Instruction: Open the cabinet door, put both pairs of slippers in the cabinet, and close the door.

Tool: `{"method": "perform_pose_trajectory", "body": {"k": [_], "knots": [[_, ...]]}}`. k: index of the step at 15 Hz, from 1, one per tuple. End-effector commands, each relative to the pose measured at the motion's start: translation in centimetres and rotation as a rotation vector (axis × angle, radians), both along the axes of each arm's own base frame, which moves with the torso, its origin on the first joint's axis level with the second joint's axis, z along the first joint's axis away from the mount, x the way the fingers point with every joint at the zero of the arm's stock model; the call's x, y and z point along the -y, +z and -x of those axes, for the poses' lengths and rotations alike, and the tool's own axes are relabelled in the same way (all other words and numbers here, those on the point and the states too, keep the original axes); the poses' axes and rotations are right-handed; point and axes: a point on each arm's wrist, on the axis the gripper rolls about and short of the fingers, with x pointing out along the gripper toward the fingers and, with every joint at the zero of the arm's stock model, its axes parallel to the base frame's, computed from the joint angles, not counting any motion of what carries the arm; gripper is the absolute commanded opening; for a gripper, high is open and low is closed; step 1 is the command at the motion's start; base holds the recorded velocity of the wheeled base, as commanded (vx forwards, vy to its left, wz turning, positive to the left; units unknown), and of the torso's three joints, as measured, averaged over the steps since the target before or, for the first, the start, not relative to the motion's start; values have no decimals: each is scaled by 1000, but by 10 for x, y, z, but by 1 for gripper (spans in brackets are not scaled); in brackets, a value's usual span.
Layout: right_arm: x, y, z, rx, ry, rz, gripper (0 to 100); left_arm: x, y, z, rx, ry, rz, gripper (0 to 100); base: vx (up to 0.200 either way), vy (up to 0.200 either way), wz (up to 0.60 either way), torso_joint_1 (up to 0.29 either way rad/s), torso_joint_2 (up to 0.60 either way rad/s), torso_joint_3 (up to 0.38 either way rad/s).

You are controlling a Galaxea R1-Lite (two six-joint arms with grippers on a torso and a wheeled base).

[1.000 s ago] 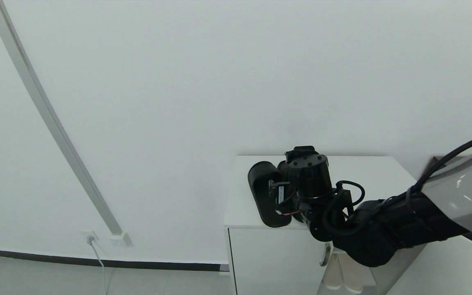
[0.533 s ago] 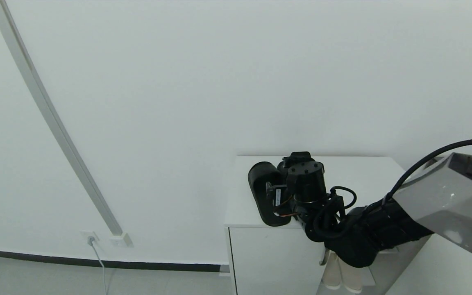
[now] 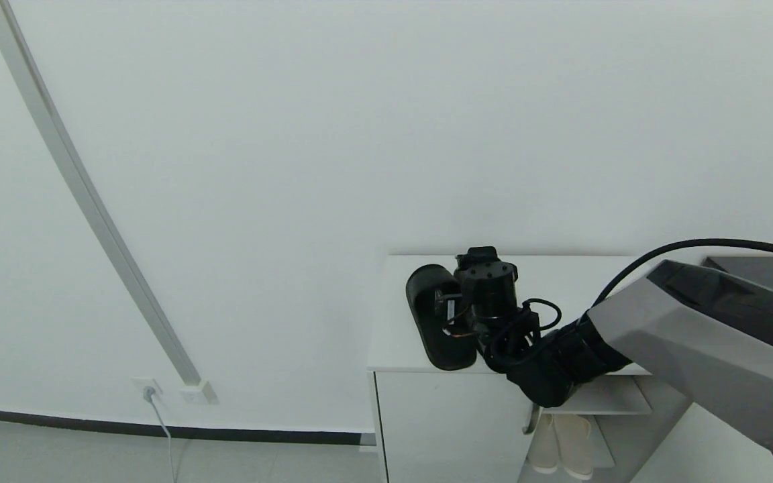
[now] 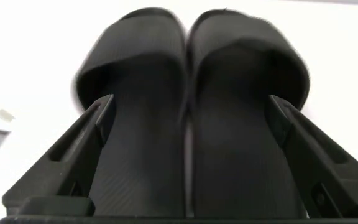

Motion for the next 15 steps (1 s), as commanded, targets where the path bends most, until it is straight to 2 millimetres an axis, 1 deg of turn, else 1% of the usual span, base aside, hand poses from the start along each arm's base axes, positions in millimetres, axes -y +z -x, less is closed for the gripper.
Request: {"method": "perform_pose_trajectory", "body": {"k": [1, 7, 10, 11, 15], "knots": [[0, -14, -17, -10, 13, 5, 100, 0, 0, 0, -1, 0, 0, 0, 0, 0, 0, 0, 0, 0], [3, -16, -39, 0, -1, 4, 100, 0, 0, 0, -1, 0, 0, 0, 0, 0, 0, 0, 0, 0], [2, -19, -41, -3, -3, 6, 100, 0, 0, 0, -1, 0, 0, 0, 0, 0, 0, 0, 0, 0], [2, -19, -41, -3, -3, 6, 0, 0, 0, 0, -1, 0, 0, 0, 0, 0, 0, 0, 0, 0], [2, -15, -40, 4, -2, 3, 0, 0, 0, 0, -1, 0, 0, 0, 0, 0, 0, 0, 0, 0]]}}
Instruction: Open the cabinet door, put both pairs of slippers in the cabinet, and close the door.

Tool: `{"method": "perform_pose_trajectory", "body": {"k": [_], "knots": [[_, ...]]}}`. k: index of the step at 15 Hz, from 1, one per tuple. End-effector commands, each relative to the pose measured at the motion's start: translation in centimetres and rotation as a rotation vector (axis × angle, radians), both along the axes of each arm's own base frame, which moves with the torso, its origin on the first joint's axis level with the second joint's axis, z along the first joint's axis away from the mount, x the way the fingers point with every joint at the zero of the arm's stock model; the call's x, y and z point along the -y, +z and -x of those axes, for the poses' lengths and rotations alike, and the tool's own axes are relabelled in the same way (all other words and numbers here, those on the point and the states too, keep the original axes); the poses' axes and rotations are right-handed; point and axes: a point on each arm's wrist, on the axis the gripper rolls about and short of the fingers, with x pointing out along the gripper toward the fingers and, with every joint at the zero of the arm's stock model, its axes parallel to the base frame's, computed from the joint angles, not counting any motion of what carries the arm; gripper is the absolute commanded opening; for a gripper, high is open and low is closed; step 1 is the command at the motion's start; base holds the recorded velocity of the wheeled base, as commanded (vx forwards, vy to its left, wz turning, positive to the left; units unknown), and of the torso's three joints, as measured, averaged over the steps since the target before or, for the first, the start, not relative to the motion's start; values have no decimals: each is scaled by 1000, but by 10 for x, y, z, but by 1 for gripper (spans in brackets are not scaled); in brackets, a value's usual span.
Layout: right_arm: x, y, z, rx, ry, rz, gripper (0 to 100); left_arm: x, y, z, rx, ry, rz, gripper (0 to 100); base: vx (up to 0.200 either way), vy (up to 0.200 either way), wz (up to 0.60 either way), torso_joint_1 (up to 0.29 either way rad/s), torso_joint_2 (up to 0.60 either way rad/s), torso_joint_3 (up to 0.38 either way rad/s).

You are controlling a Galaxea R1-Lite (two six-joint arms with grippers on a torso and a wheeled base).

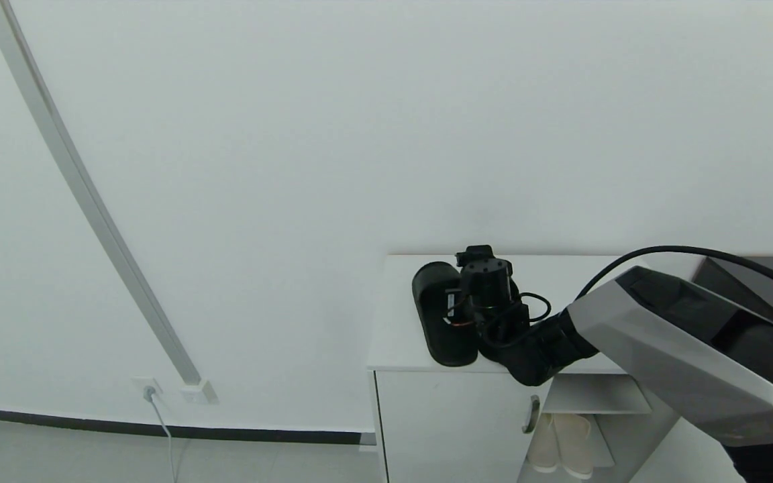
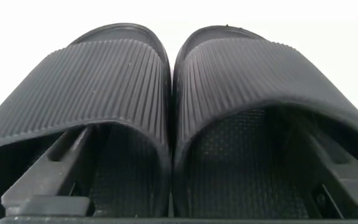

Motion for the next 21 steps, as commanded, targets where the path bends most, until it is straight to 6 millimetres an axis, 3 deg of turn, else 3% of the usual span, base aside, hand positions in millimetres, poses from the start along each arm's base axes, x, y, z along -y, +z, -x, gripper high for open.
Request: {"method": "perform_pose_trajectory", "body": {"k": [1, 5, 8, 14, 17, 21], "knots": [[0, 6, 3, 8, 4, -2, 0, 0, 0, 0, -1, 0, 0, 0, 0, 0, 0, 0, 0, 0], [4, 26, 21, 17, 23, 7, 0, 0, 0, 0, -1, 0, 0, 0, 0, 0, 0, 0, 0, 0], [7, 49, 47, 23, 66, -1, 0, 0, 0, 0, -1, 0, 2, 0, 0, 0, 0, 0, 0, 0], [43, 99, 127, 9, 283, -38, 0, 0, 0, 0, -1, 0, 0, 0, 0, 0, 0, 0, 0, 0], [60, 113, 162, 12, 354, -52, 0, 0, 0, 0, -1, 0, 0, 0, 0, 0, 0, 0, 0, 0], [75, 118, 189, 19, 425, -34, 0, 0, 0, 0, -1, 0, -1, 0, 0, 0, 0, 0, 0, 0]]}}
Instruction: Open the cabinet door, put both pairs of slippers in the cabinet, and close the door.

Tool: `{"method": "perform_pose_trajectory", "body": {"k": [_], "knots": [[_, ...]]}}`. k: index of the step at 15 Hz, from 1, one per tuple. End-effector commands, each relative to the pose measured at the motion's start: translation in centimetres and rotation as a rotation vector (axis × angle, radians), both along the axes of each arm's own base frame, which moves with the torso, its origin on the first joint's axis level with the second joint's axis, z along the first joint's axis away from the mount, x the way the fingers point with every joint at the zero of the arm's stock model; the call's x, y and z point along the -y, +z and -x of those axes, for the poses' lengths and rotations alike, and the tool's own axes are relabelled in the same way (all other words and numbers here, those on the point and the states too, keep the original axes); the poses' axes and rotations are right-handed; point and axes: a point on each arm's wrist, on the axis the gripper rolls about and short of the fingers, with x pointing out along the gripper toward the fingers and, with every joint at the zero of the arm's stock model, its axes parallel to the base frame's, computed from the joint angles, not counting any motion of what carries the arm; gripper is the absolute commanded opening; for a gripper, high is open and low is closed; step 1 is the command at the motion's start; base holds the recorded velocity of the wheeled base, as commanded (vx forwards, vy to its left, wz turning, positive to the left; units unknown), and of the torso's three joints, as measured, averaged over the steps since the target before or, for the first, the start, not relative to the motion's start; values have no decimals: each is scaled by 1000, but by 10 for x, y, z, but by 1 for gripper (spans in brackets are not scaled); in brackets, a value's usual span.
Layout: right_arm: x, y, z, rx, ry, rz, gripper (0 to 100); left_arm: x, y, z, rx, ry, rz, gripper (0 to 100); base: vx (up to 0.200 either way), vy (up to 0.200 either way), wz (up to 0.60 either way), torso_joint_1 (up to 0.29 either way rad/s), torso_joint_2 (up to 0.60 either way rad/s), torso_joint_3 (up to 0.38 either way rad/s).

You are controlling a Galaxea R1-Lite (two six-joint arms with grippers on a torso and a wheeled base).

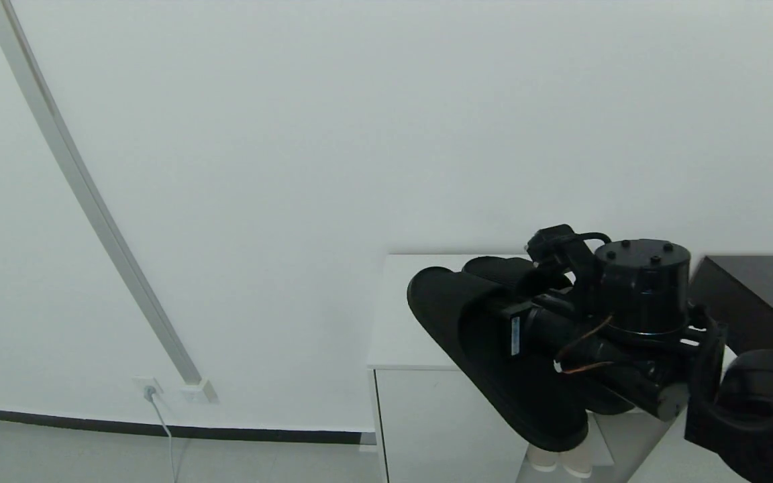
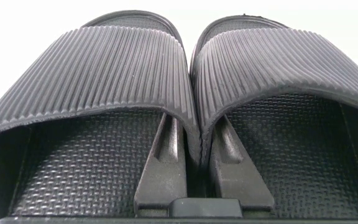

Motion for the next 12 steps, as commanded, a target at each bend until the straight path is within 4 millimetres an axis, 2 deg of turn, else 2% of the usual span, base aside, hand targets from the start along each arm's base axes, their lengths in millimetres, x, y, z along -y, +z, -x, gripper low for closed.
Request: {"method": "perform_pose_trajectory", "body": {"k": [1, 5, 12], "knots": [[14, 11, 17, 54, 50, 13, 0, 0, 0, 0, -1, 0, -1, 0, 0, 0, 0, 0, 0, 0], [28, 0, 22, 185, 128, 92, 0, 0, 0, 0, -1, -1, -2, 0, 0, 0, 0, 0, 0, 0], [25, -7, 20, 178, 148, 109, 0, 0, 0, 0, -1, -1, -2, 0, 0, 0, 0, 0, 0, 0]]}}
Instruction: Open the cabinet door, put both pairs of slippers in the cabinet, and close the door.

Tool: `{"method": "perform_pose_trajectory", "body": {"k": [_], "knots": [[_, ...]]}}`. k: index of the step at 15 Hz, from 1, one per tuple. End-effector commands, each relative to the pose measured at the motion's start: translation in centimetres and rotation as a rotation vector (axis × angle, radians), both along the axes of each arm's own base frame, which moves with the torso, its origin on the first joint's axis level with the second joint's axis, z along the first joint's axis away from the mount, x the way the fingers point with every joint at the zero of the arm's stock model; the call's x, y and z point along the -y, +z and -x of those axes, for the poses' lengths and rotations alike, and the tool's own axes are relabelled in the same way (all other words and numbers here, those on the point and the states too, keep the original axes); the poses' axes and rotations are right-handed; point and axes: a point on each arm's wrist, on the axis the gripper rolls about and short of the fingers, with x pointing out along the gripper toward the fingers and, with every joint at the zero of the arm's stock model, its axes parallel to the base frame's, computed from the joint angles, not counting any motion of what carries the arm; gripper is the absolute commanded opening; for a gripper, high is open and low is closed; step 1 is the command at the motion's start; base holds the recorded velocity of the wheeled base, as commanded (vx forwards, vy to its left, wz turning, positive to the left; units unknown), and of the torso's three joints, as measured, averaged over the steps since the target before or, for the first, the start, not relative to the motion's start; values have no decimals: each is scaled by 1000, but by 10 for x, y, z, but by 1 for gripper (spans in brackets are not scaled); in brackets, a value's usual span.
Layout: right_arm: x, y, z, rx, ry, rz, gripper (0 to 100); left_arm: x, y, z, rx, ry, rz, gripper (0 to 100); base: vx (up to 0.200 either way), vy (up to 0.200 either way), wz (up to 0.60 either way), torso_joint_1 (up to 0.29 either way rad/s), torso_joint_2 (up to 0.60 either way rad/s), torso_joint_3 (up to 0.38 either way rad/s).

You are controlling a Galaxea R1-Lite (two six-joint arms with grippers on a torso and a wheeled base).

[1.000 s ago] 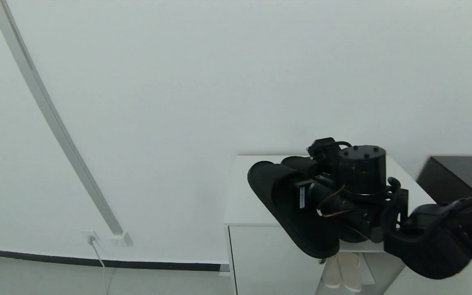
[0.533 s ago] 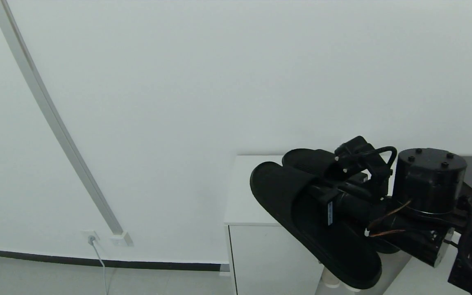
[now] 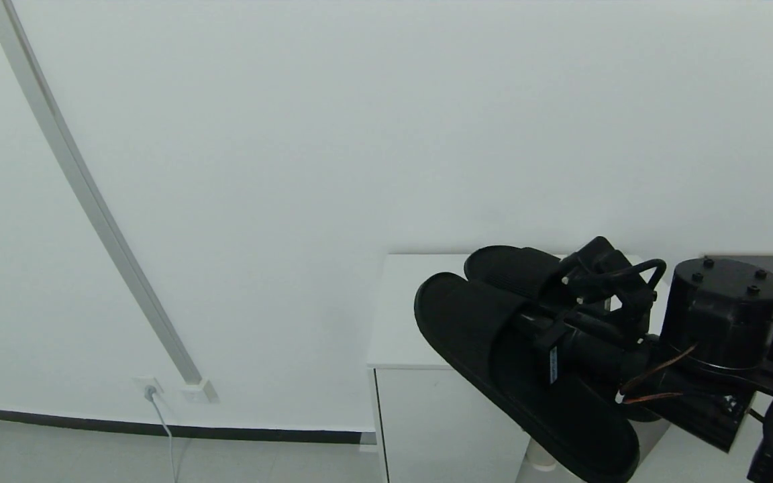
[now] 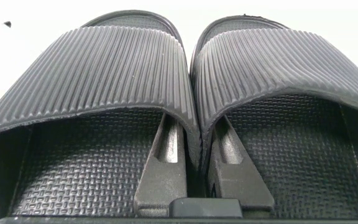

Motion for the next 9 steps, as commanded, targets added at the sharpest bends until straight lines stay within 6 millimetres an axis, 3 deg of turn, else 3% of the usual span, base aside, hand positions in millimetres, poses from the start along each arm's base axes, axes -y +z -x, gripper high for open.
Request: {"method": "perform_pose_trajectory", "body": {"k": [1, 2, 9], "knots": [[-2, -5, -2, -14, 1, 12, 0, 0, 0, 0, -1, 0, 1, 0, 0, 0, 0, 0, 0, 0], [-3, -6, -3, -17, 1, 15, 0, 0, 0, 0, -1, 0, -1, 0, 0, 0, 0, 0, 0, 0], [-3, -12, -4, -31, -1, 27, 0, 0, 0, 0, -1, 0, 2, 0, -200, 0, 0, 0, 2, 6]]}}
